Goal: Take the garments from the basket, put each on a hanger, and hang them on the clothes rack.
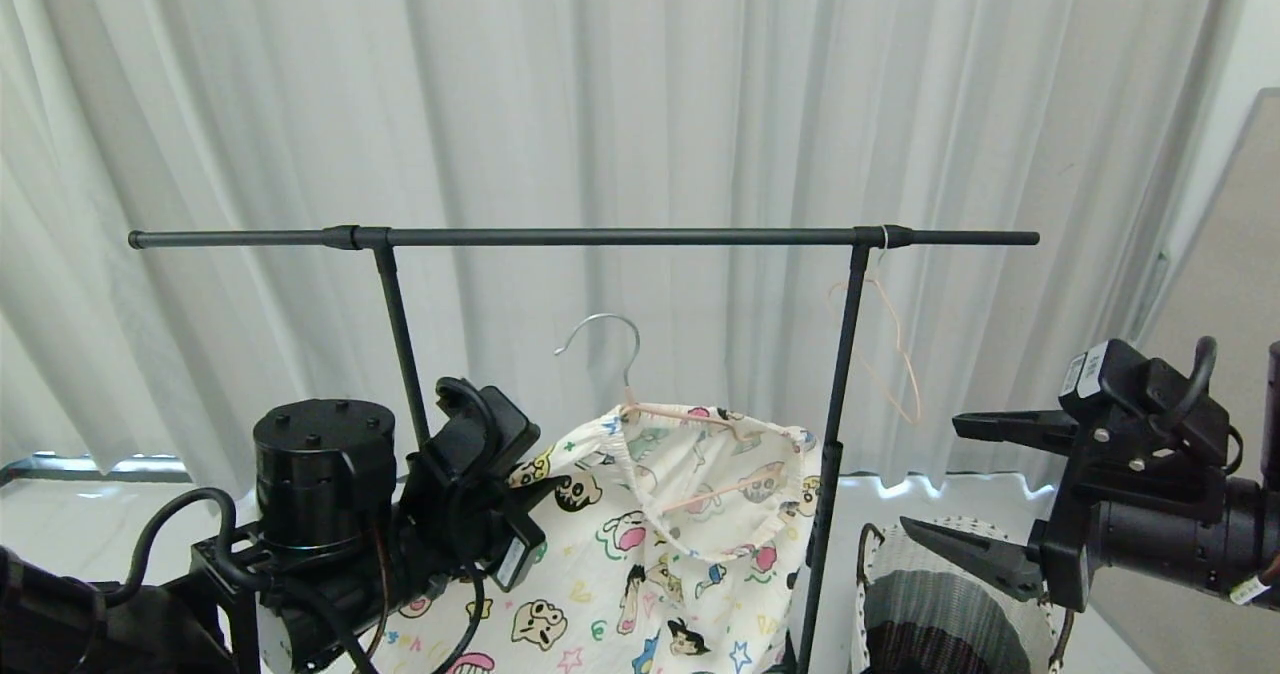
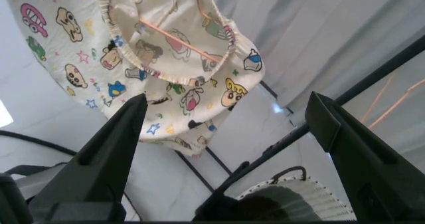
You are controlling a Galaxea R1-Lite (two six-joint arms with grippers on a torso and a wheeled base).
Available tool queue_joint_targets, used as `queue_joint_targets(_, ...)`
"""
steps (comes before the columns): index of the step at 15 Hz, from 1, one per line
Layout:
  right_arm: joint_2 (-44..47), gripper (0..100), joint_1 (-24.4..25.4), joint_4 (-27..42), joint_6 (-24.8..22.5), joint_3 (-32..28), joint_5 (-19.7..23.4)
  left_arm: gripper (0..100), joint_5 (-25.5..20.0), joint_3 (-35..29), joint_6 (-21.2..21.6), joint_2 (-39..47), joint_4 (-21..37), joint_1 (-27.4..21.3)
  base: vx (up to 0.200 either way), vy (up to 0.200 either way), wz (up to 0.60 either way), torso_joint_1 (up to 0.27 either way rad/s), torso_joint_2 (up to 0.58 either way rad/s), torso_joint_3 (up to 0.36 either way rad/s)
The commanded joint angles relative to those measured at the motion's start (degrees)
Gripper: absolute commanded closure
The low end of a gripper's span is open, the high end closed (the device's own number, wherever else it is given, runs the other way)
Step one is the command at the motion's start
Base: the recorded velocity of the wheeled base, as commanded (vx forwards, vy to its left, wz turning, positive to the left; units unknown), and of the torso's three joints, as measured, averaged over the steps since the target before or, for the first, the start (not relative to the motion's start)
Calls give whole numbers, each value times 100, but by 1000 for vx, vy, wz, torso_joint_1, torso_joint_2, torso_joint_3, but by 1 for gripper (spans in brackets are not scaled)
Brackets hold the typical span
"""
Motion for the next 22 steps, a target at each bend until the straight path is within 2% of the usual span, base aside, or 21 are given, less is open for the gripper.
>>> queue_joint_targets(1, 47, 0, 13, 6, -80, -7, 6, 100, 0, 59, -1, 57, -153, -142, 0, 0, 0, 0, 0, 0)
queue_joint_targets(2, 56, 0, 13, 6, -89, -7, 6, 100, 0, 67, -1, 57, -171, -160, 0, 0, 0, 0, 0, 0)
queue_joint_targets(3, 223, 0, 22, 200, -230, -182, 50, 100, -9, 357, -10, 75, -575, -581, 0, 0, 0, 0, 0, 0)
queue_joint_targets(5, 495, 0, 66, 709, -573, -719, 349, 100, -9, 639, -1, 180, -962, -1003, 0, 0, 0, 0, 0, 0)
queue_joint_targets(7, 741, 0, 145, 1711, -1100, -1448, 700, 100, -35, 762, 122, 189, -1234, -1302, 0, 0, 0, 0, 0, 0)
queue_joint_targets(9, 1058, 0, 295, 2731, -1654, -2081, 973, 100, -52, 735, 324, 180, -1252, -1416, 0, 0, 0, 0, 0, 0)
queue_joint_targets(11, 1392, 0, 453, 3205, -1970, -2432, 1061, 100, -140, 726, 412, 180, -1252, -1452, 0, 0, 0, 0, 0, 0)
queue_joint_targets(15, 1831, 0, 796, 3311, -1970, -2529, 1025, 100, -149, 700, 412, 189, -1261, -1460, 0, 0, 0, 0, 0, 0)
queue_joint_targets(17, 1998, 0, 813, 3320, -1970, -2547, 946, 100, -149, 709, 403, 189, -1331, -1469, 0, 0, 0, 0, 0, 0)
queue_joint_targets(19, 2130, 0, 804, 3311, -1953, -2547, 621, 100, -158, 700, 377, 180, -1340, -1522, 0, 0, 0, 0, 0, 0)
queue_joint_targets(22, 2218, 0, 804, 3302, -1909, -2564, 586, 100, -167, 700, 377, 180, -1410, -1539, 0, 0, 0, 0, 0, 0)
